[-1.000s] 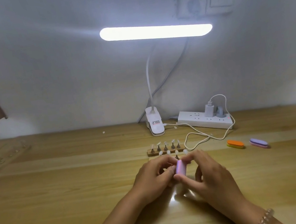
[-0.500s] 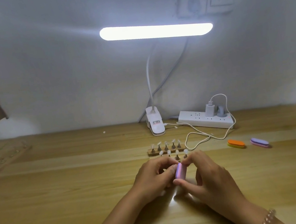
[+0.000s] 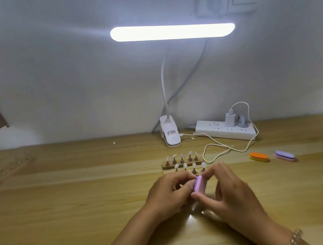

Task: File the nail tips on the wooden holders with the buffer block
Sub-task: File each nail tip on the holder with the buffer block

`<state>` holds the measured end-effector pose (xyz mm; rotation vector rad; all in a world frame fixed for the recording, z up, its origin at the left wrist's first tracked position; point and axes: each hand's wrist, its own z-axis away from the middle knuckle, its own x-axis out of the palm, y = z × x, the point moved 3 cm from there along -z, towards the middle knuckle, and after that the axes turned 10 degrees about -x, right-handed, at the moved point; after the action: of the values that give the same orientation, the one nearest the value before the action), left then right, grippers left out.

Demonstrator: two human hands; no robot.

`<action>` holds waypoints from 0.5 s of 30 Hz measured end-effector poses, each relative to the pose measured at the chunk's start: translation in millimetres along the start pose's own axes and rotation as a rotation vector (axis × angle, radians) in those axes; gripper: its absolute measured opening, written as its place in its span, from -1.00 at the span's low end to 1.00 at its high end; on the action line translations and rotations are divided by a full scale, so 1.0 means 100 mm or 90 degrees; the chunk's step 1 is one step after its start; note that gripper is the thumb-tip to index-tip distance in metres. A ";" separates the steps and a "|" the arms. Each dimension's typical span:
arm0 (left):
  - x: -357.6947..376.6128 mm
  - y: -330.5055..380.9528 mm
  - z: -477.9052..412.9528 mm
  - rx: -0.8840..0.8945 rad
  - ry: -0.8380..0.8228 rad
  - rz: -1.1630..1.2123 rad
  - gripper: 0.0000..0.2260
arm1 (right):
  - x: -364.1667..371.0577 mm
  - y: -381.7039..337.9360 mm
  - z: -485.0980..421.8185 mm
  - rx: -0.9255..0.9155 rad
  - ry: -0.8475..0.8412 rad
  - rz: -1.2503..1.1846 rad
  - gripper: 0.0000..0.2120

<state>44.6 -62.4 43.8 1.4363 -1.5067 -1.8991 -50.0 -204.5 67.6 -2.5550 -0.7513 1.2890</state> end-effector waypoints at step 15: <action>-0.01 0.01 0.00 0.009 0.016 -0.058 -0.83 | -0.02 0.05 -0.03 0.017 0.031 0.008 -0.69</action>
<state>44.8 -62.4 44.8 1.5538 -1.4706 -1.9179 -46.4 -209.4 69.1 -2.5633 -0.7051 1.2271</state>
